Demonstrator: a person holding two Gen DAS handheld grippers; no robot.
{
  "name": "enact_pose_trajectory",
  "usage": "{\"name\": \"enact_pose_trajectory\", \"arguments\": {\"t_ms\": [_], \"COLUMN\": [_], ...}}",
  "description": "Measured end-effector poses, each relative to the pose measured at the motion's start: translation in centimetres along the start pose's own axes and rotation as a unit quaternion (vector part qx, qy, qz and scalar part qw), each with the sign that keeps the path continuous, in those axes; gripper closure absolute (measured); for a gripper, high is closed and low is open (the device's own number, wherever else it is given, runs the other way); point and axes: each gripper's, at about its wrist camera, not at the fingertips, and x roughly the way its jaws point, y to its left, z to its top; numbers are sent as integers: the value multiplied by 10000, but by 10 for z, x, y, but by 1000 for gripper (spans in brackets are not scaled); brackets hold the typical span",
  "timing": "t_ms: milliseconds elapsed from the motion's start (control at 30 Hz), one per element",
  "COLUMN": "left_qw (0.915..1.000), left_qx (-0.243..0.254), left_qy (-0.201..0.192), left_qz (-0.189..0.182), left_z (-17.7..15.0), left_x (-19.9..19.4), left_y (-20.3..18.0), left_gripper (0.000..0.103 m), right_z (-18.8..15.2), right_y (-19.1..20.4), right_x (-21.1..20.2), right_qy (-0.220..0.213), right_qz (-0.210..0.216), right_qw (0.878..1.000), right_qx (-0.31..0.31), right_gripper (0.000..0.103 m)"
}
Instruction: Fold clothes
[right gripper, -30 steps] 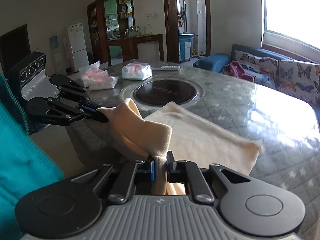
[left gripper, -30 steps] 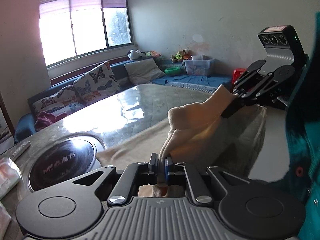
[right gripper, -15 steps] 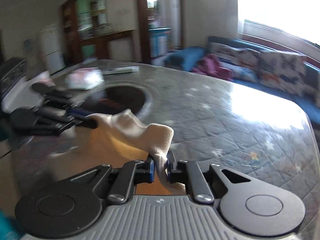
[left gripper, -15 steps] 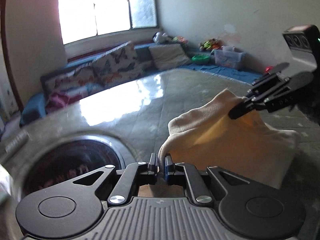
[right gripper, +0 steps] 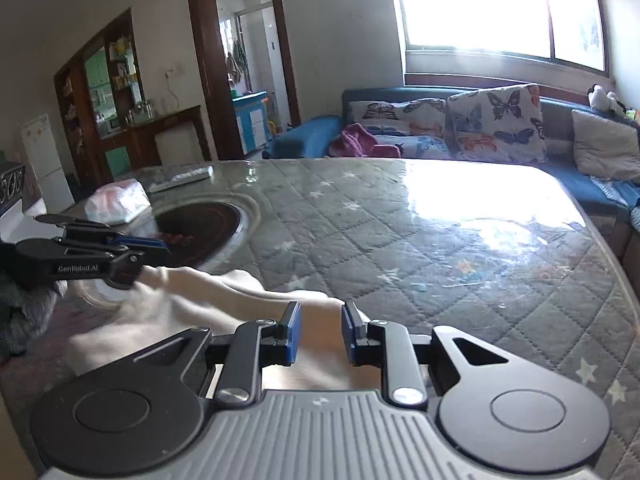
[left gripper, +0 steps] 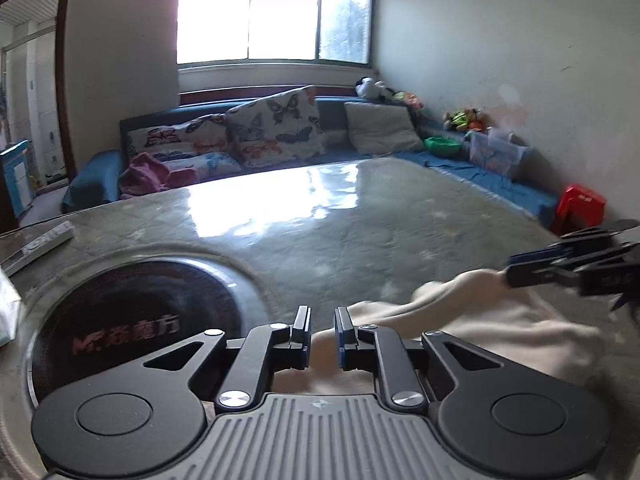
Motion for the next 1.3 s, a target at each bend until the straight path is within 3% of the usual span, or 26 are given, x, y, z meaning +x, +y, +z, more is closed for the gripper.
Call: {"name": "enact_pose_trajectory", "arguments": {"t_ms": [133, 367, 500, 767, 967, 1100, 1300], "left_qw": [9996, 9975, 9972, 9975, 9977, 9981, 9941], "left_qx": [-22, -358, -447, -377, -457, -396, 310], "left_qy": [145, 599, 591, 596, 500, 336, 257], "left_qz": [-260, -124, -120, -77, -44, -335, -1003], "left_z": [3, 0, 0, 2, 8, 7, -7], "left_x": [13, 54, 54, 57, 47, 32, 13], "left_y": [-21, -18, -13, -24, -29, -52, -106], "left_gripper": [88, 88, 88, 88, 87, 87, 87], "right_z": [9, 11, 11, 13, 15, 4, -18], "right_y": [2, -3, 3, 15, 9, 5, -9], "right_x": [19, 53, 57, 70, 46, 15, -8], "right_qy": [88, 427, 509, 597, 434, 388, 435], "right_qz": [124, 119, -83, 28, -107, -226, -557], "right_qw": [9998, 9982, 9985, 9982, 9989, 9987, 9974], "right_qx": [140, 409, 184, -24, -106, -243, -123], "right_gripper": [82, 82, 83, 83, 83, 83, 83]}}
